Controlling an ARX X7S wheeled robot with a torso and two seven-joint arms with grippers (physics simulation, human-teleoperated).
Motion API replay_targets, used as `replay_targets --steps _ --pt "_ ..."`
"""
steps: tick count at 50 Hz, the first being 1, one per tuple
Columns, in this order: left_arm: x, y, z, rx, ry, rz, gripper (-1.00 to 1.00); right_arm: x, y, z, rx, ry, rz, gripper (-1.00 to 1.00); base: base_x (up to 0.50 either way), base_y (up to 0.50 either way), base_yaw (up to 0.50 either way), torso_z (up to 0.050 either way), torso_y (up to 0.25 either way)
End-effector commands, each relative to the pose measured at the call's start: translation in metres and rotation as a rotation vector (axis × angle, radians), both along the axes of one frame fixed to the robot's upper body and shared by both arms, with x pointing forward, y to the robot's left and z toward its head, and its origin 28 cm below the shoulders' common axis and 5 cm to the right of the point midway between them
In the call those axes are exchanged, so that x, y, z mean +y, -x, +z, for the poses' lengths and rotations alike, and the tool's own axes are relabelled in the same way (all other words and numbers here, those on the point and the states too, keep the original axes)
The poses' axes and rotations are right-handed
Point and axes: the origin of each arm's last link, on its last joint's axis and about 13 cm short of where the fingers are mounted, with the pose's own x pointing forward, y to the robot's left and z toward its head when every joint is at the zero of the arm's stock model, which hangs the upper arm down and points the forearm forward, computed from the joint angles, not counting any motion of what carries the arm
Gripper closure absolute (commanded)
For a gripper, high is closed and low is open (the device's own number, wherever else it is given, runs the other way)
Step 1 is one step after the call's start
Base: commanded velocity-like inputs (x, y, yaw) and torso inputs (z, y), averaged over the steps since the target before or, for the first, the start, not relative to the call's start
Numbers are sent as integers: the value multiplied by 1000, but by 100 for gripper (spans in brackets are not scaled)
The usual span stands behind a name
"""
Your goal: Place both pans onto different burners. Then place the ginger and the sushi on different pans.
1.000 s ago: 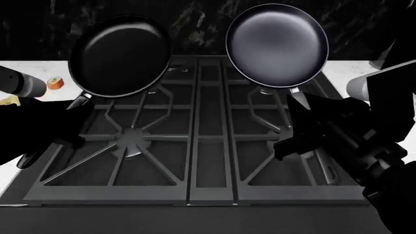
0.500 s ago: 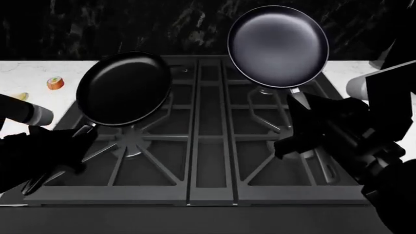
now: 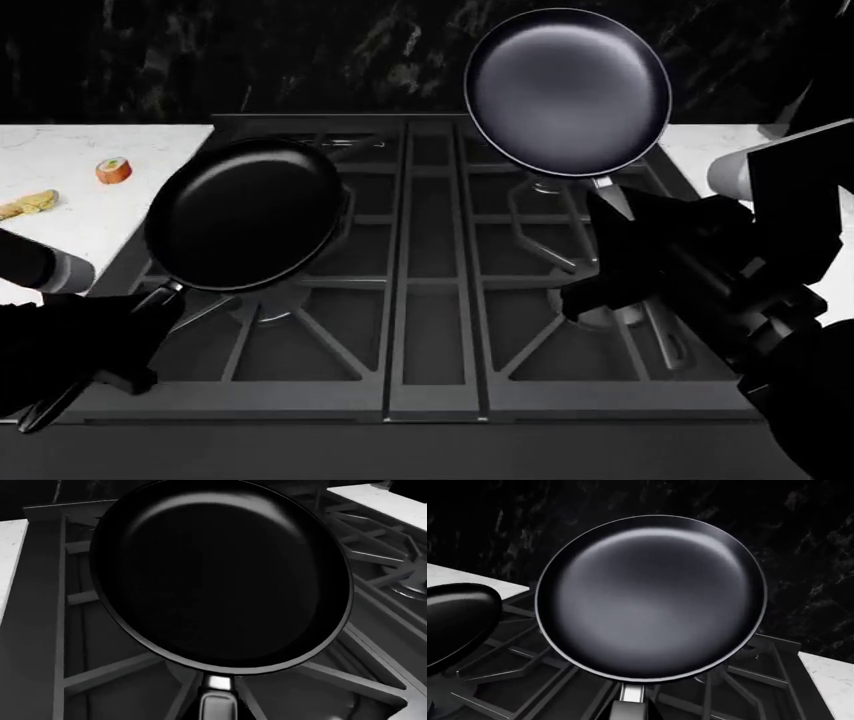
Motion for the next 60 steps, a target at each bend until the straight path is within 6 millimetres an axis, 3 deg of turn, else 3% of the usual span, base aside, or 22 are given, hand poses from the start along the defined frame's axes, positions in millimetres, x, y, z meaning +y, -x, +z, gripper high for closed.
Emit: replay_targets --steps 1,19,35,60 --pt "9 3 8 -59 -6 -17 100 -3 -3 8 -63 -4 -43 100 0 0 0 0 0" --pt "13 11 0 -50 20 -69 100 -4 -1 12 -78 0 -55 100 0 0 0 1 3" --pt "10 0 -16 9 78 -84 100 -5 1 10 -76 1 -67 100 0 0 0 1 3" --pt "4 -5 -23 52 75 -122 100 -5 0 6 -73 -11 -67 100 0 0 0 1 3"
